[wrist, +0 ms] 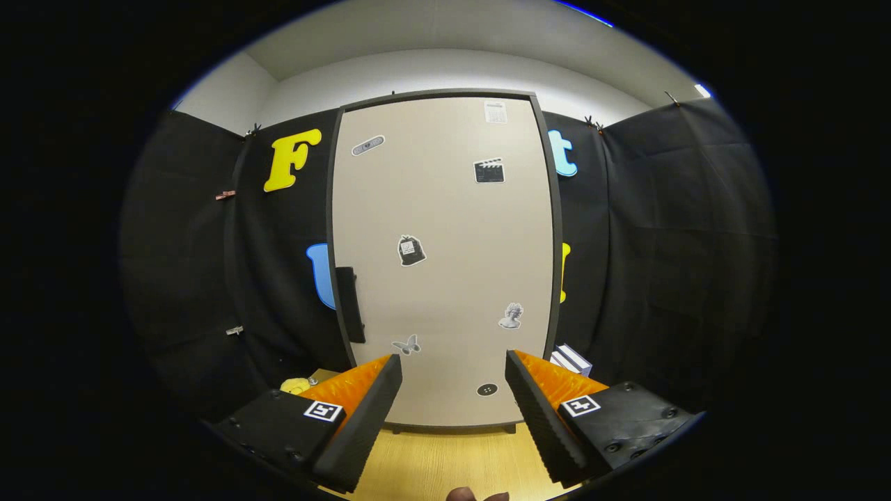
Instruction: Open the shoe cabinet door, grab the shoes and put them into the shoe cabinet, then close the shoe cabinet door.
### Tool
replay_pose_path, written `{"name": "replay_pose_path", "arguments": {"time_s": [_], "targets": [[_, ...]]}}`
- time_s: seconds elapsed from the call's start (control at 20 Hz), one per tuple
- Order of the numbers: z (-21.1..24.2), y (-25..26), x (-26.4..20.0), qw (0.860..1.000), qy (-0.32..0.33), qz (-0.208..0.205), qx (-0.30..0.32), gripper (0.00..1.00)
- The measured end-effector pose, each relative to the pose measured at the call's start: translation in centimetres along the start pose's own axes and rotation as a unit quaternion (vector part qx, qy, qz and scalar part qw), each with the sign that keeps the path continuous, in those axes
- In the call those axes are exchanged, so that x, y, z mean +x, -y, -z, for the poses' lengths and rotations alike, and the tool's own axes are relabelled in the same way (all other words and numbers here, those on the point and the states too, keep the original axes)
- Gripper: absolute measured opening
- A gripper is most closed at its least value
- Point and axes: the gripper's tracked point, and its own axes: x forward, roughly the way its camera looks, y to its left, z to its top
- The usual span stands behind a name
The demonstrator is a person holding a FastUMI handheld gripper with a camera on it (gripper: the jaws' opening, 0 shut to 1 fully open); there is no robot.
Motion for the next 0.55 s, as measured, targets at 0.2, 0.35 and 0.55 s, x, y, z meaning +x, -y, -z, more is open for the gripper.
{"name": "replay_pose_path", "arguments": {"time_s": [0.2, 0.35, 0.55], "targets": [[0.0, 0.7, -0.1, 1.0, -0.001, -0.003, 0.005, 0.98], [0.3, 1.4, -0.2, 1.0, -0.006, -0.005, 0.006, 0.98], [0.5, 3.0, 0.1, 1.0, -0.012, -0.01, 0.013, 0.98]]}}
